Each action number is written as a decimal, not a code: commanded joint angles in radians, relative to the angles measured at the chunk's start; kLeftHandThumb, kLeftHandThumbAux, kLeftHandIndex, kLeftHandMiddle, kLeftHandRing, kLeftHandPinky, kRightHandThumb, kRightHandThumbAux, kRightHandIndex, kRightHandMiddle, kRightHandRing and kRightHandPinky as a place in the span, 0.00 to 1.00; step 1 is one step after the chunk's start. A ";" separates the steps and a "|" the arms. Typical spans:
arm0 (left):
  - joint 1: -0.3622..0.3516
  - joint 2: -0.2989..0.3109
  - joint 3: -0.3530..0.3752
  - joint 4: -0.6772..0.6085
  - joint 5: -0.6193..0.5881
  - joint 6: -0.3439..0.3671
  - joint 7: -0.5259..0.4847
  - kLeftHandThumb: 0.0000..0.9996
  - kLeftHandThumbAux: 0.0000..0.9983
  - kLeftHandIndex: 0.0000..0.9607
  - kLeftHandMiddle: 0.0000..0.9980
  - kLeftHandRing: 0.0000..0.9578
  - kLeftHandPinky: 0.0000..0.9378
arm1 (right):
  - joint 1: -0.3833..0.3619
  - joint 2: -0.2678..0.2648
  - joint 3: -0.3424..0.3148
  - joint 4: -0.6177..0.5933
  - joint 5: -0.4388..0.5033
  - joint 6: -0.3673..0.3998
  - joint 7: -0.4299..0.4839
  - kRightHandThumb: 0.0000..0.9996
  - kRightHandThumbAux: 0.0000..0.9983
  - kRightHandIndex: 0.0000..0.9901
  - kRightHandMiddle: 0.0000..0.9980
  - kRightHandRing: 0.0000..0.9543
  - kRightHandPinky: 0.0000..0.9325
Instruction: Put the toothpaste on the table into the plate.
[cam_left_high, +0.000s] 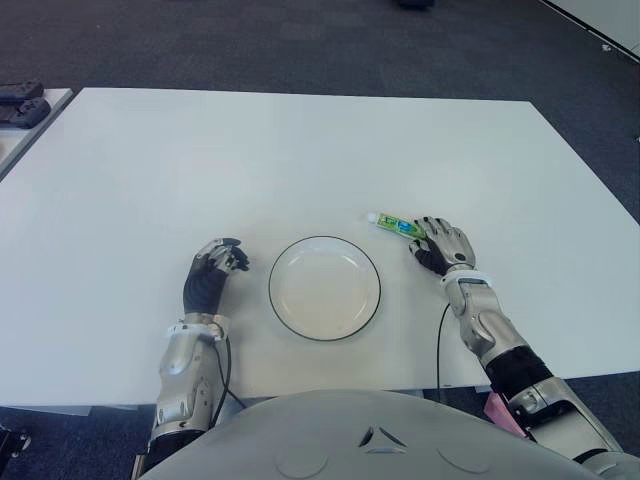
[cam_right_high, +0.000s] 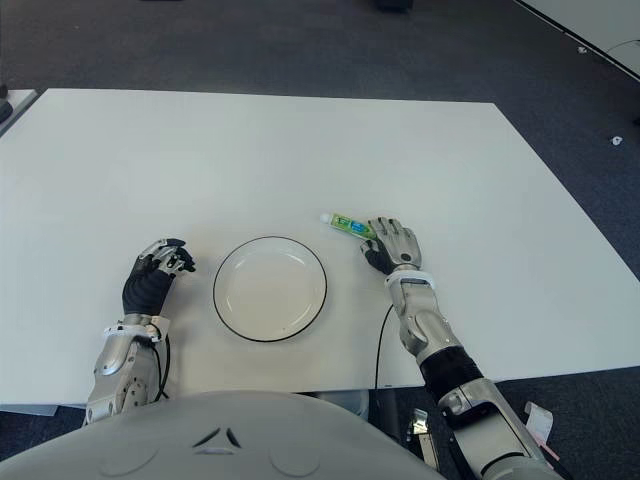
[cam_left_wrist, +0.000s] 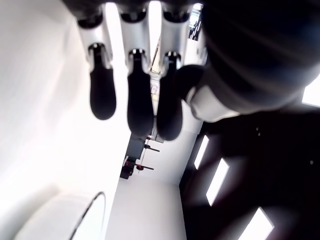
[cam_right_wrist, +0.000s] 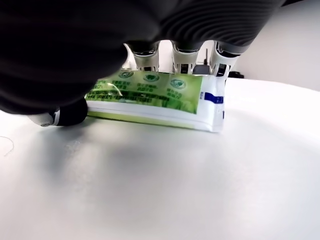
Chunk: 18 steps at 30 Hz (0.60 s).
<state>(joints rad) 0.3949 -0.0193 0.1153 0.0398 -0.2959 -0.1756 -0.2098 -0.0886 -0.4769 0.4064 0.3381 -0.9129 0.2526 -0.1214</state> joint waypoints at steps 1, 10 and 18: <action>0.020 -0.008 0.008 0.036 -0.008 0.054 0.013 0.72 0.72 0.45 0.57 0.59 0.57 | 0.047 0.058 -0.001 0.163 0.097 -0.013 0.049 0.86 0.38 0.16 0.16 0.29 0.50; 0.019 0.000 0.007 0.036 -0.003 0.042 0.009 0.72 0.72 0.45 0.58 0.59 0.57 | 0.008 0.085 -0.023 0.252 0.114 -0.011 -0.024 0.77 0.66 0.43 0.44 0.51 0.59; 0.020 -0.004 0.011 0.024 -0.004 0.063 0.026 0.72 0.72 0.45 0.58 0.59 0.57 | -0.010 0.092 -0.042 0.257 0.127 -0.002 -0.050 0.83 0.68 0.47 0.41 0.54 0.60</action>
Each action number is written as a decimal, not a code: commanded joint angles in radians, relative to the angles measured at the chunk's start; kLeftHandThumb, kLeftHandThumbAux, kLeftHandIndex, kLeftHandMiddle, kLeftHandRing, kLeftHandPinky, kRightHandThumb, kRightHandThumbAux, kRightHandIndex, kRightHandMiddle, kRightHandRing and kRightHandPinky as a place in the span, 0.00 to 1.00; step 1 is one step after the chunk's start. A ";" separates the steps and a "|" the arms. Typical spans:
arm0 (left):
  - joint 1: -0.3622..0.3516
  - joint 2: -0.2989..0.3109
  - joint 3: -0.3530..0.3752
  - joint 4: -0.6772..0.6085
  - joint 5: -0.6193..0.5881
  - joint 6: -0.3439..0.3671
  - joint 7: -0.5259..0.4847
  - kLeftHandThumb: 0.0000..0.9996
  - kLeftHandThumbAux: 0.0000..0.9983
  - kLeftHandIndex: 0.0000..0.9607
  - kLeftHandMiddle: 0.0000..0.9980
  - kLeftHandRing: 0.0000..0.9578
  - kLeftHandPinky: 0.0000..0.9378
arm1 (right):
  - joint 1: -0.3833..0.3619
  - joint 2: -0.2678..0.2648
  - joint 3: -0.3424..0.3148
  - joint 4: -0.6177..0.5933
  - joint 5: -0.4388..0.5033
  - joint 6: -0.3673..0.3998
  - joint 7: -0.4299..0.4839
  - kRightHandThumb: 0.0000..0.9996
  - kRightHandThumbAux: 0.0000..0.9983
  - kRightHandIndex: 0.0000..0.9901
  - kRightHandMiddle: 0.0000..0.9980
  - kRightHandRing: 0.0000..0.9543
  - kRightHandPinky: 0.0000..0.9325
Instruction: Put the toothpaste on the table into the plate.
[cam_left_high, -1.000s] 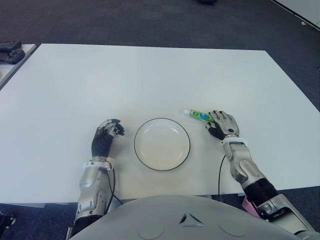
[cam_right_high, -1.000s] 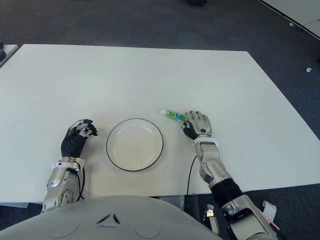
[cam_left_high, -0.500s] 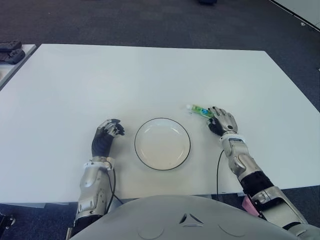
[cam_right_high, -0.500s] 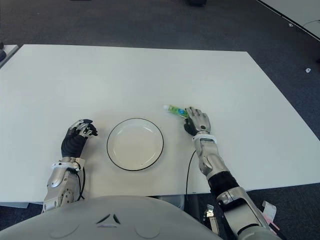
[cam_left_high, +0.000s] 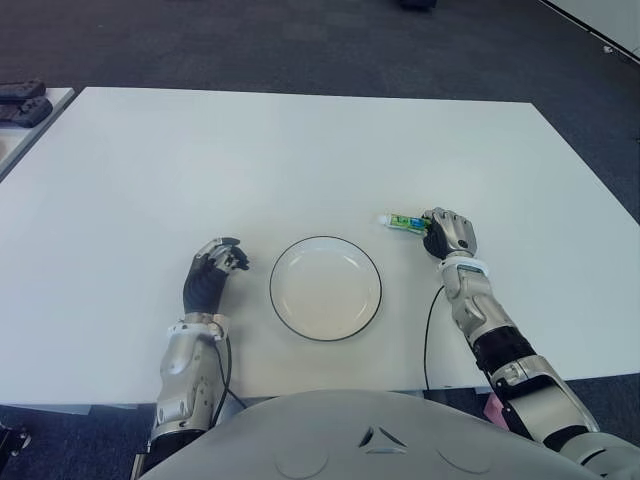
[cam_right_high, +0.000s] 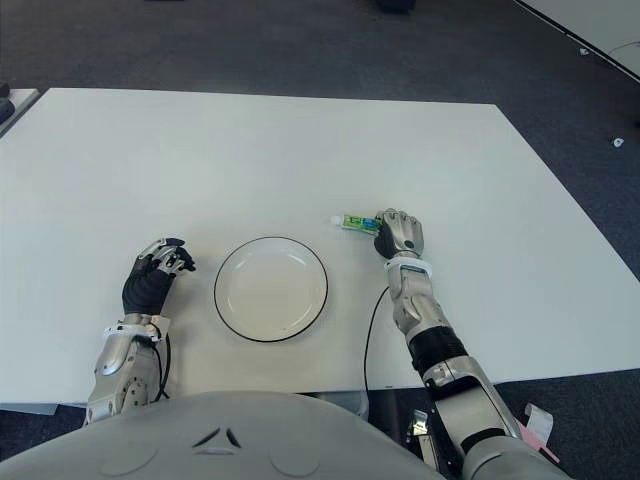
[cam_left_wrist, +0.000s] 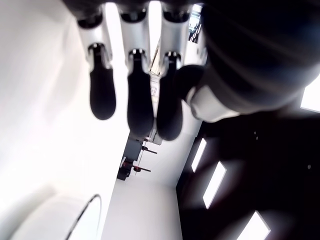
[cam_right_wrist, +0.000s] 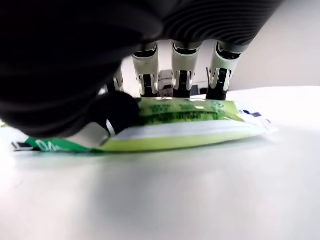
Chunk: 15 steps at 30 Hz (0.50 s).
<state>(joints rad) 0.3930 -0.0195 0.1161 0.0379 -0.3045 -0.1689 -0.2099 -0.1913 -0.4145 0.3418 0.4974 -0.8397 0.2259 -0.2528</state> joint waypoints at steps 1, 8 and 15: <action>0.022 -0.004 0.011 0.025 0.003 0.057 0.027 0.72 0.72 0.45 0.58 0.59 0.57 | 0.092 0.031 0.020 0.097 0.057 0.025 0.079 0.84 0.68 0.47 0.40 0.54 0.60; 0.022 -0.002 0.012 0.023 -0.002 0.054 0.013 0.71 0.72 0.45 0.58 0.59 0.57 | 0.098 0.037 0.007 0.076 0.069 0.026 0.058 0.85 0.68 0.48 0.40 0.51 0.56; 0.024 0.001 0.012 0.024 -0.002 0.041 0.003 0.71 0.72 0.45 0.58 0.59 0.57 | 0.103 0.037 -0.003 0.064 0.084 0.011 0.014 0.85 0.68 0.47 0.44 0.44 0.47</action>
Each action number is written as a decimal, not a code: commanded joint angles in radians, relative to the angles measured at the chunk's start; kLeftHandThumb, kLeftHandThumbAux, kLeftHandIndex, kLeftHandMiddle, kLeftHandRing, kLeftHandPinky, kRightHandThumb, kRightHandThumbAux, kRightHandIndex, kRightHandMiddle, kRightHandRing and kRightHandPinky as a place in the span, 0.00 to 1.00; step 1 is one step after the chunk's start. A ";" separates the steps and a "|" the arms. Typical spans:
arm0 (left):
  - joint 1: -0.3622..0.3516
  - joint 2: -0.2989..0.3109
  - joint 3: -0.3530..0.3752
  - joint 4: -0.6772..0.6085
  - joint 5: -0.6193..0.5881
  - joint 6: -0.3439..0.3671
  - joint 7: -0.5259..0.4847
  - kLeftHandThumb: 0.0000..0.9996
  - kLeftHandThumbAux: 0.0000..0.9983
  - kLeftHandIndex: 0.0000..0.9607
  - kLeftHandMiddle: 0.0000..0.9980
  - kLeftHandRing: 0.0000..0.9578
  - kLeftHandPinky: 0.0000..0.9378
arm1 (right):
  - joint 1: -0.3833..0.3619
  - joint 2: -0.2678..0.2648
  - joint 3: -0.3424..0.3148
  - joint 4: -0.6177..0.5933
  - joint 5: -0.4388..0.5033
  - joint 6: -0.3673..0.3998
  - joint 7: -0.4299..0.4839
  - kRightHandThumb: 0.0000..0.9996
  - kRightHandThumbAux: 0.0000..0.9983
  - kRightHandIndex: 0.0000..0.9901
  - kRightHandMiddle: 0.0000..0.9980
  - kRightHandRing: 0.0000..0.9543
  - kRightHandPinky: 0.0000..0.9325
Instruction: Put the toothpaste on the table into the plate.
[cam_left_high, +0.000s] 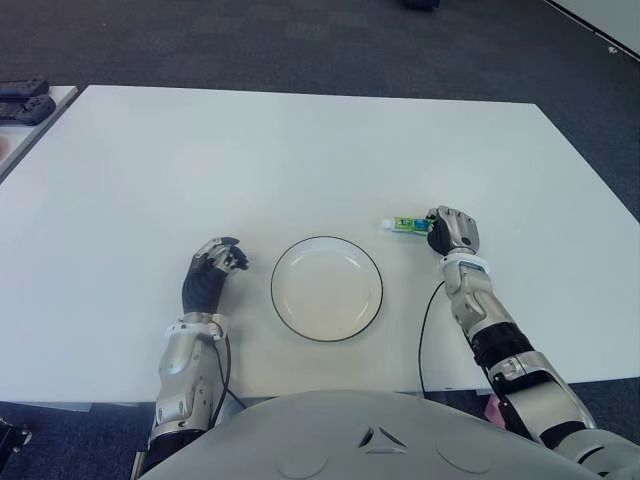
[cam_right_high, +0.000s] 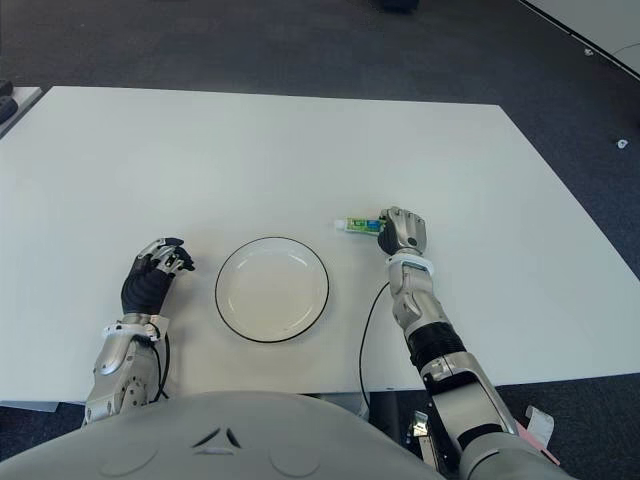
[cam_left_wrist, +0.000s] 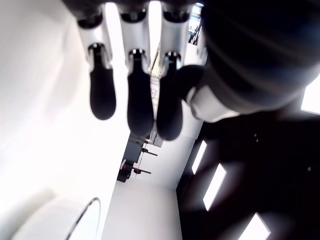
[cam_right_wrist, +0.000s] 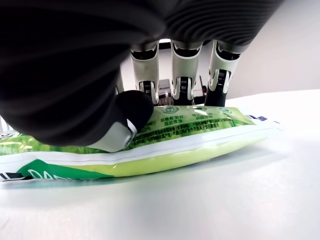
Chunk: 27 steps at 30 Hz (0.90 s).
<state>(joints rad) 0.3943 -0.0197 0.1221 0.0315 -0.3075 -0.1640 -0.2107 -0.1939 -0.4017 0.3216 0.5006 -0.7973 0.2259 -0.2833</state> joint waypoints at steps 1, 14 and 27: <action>0.023 0.001 0.006 0.031 0.002 0.035 0.003 0.71 0.72 0.45 0.58 0.59 0.57 | 0.106 0.024 0.017 0.058 0.043 0.009 0.036 0.85 0.67 0.47 0.45 0.44 0.46; 0.022 0.004 0.006 0.030 0.014 0.040 0.013 0.71 0.72 0.45 0.59 0.60 0.58 | 0.130 0.042 -0.028 0.031 0.099 -0.057 -0.070 0.85 0.68 0.49 0.42 0.44 0.49; 0.021 0.005 0.008 0.030 0.018 0.041 0.012 0.71 0.72 0.45 0.59 0.59 0.57 | 0.140 0.075 -0.095 0.056 0.206 -0.222 -0.163 0.93 0.66 0.50 0.43 0.47 0.57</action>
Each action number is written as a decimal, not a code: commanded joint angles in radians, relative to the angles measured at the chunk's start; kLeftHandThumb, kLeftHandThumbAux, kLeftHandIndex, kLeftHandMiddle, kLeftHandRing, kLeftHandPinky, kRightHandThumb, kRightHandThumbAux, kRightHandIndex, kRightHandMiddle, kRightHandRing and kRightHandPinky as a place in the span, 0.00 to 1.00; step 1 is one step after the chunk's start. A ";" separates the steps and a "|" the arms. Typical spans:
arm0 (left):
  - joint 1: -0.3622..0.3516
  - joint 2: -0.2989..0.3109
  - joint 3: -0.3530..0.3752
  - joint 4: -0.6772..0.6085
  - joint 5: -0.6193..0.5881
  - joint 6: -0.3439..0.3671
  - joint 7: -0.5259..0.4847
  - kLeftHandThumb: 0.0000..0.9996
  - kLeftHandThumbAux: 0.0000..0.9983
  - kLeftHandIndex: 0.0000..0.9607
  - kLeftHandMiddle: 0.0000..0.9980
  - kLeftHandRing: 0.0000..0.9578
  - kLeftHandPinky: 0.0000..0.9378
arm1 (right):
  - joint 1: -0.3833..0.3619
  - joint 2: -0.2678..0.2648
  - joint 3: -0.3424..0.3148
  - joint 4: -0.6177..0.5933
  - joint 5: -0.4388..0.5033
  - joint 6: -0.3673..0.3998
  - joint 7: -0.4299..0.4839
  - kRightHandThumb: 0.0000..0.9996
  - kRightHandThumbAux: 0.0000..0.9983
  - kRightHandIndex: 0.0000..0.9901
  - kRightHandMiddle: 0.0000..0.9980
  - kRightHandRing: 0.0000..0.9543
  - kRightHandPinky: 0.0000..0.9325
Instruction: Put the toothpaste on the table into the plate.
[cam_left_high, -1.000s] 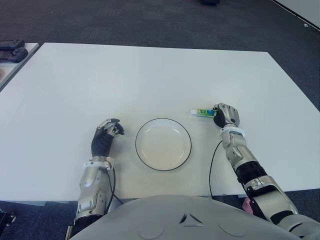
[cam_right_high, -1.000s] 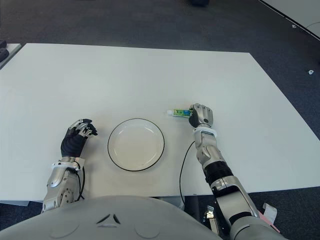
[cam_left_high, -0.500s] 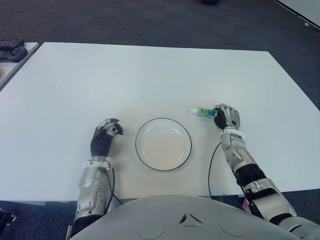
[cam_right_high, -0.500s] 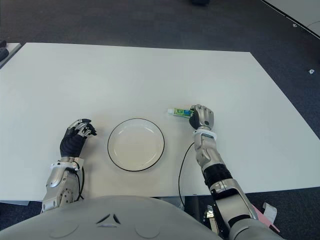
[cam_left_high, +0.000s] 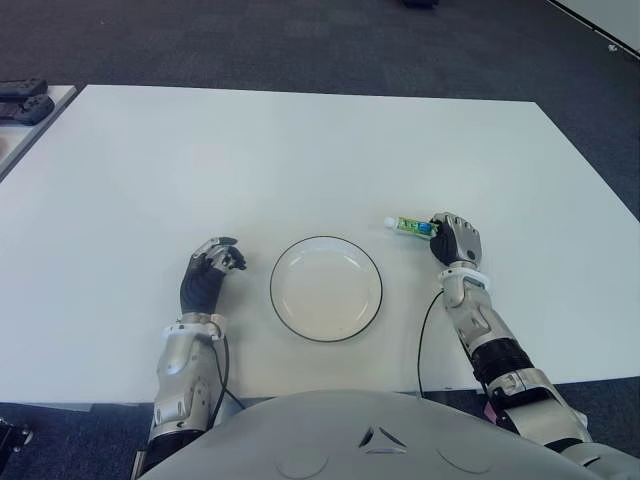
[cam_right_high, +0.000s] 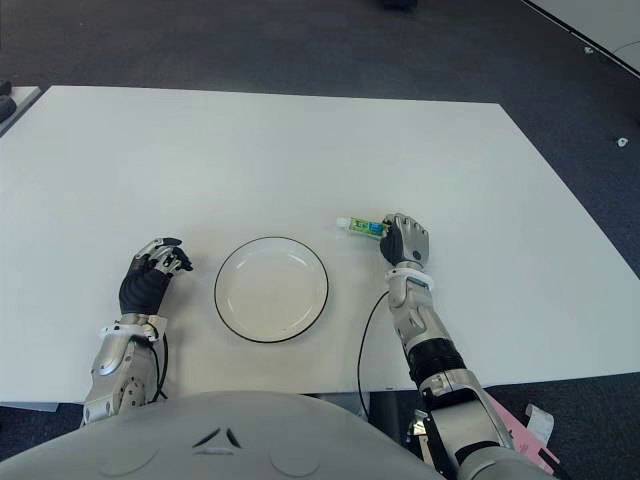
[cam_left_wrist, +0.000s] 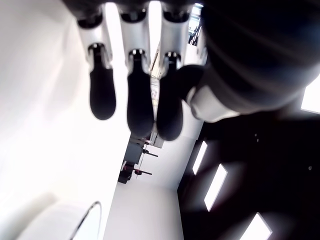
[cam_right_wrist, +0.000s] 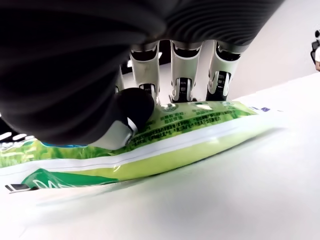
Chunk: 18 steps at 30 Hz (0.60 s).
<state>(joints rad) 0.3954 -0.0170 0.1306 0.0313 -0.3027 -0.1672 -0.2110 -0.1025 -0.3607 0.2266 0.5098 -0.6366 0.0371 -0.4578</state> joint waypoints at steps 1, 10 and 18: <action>0.020 0.002 -0.001 0.030 0.013 0.046 0.013 0.71 0.72 0.45 0.59 0.59 0.57 | 0.049 0.037 -0.003 0.048 0.050 -0.041 0.006 0.94 0.66 0.50 0.43 0.47 0.58; 0.019 -0.001 0.001 0.034 0.017 0.038 0.013 0.72 0.72 0.45 0.59 0.59 0.57 | 0.061 0.059 -0.029 0.009 0.073 -0.100 -0.053 0.95 0.66 0.49 0.43 0.48 0.60; 0.019 -0.001 -0.001 0.034 0.021 0.034 0.013 0.72 0.72 0.45 0.58 0.59 0.57 | 0.081 0.090 -0.071 -0.046 0.139 -0.171 -0.058 0.95 0.65 0.48 0.44 0.50 0.61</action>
<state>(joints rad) 0.3950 -0.0163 0.1354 0.0312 -0.2993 -0.1684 -0.2108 -0.0482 -0.3014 0.1595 0.4717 -0.5359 -0.1137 -0.5360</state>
